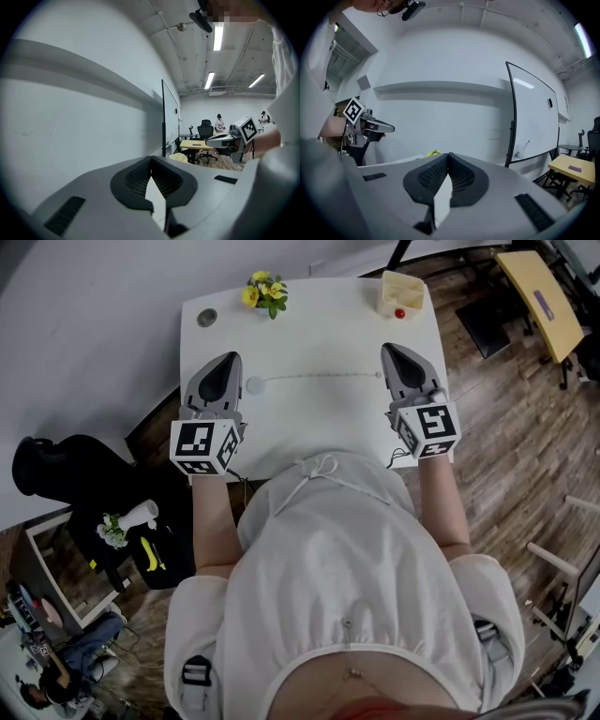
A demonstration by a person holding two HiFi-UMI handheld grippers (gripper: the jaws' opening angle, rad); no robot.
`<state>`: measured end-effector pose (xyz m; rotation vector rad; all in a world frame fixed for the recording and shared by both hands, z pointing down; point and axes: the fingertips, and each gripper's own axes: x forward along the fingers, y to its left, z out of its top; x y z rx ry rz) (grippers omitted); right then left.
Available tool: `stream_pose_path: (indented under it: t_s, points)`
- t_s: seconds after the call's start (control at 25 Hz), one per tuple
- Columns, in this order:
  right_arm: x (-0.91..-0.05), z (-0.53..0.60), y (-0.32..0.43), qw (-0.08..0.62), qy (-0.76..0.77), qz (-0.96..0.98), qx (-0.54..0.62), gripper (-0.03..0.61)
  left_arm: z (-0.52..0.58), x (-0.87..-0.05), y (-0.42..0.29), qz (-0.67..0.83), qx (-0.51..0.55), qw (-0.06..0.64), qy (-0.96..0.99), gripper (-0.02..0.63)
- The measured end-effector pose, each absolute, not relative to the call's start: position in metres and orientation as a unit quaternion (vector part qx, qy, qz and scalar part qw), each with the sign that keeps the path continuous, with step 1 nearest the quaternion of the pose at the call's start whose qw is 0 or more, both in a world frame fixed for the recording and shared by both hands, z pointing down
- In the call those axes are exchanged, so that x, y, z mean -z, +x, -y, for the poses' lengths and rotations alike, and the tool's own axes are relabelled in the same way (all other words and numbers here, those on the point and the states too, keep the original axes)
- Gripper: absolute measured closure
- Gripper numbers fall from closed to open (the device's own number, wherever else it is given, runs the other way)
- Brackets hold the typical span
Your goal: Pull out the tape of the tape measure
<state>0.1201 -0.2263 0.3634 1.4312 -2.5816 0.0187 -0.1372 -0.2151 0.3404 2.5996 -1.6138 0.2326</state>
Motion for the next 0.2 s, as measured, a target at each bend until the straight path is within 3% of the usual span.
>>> stream_pose_path:
  t_s: [0.2]
  points:
    - [-0.3634,0.2245,0.1199,0.094,0.484,0.87,-0.007,0.578,0.2123,-0.3397,-0.1376,0.522,-0.076,0.037,0.849,0.594]
